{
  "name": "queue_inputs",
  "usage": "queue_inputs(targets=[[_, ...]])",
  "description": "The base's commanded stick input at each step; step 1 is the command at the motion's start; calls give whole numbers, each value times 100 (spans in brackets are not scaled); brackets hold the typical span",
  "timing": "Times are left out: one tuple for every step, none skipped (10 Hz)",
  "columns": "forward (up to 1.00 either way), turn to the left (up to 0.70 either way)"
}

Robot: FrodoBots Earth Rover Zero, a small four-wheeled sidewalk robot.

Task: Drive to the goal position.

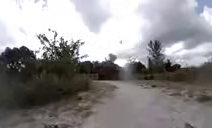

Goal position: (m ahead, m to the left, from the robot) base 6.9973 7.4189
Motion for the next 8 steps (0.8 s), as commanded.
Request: queue_inputs(targets=[[60, 0], [60, 0], [60, 0], [60, 0], [60, 0], [60, 0], [60, 0], [60, 0]])
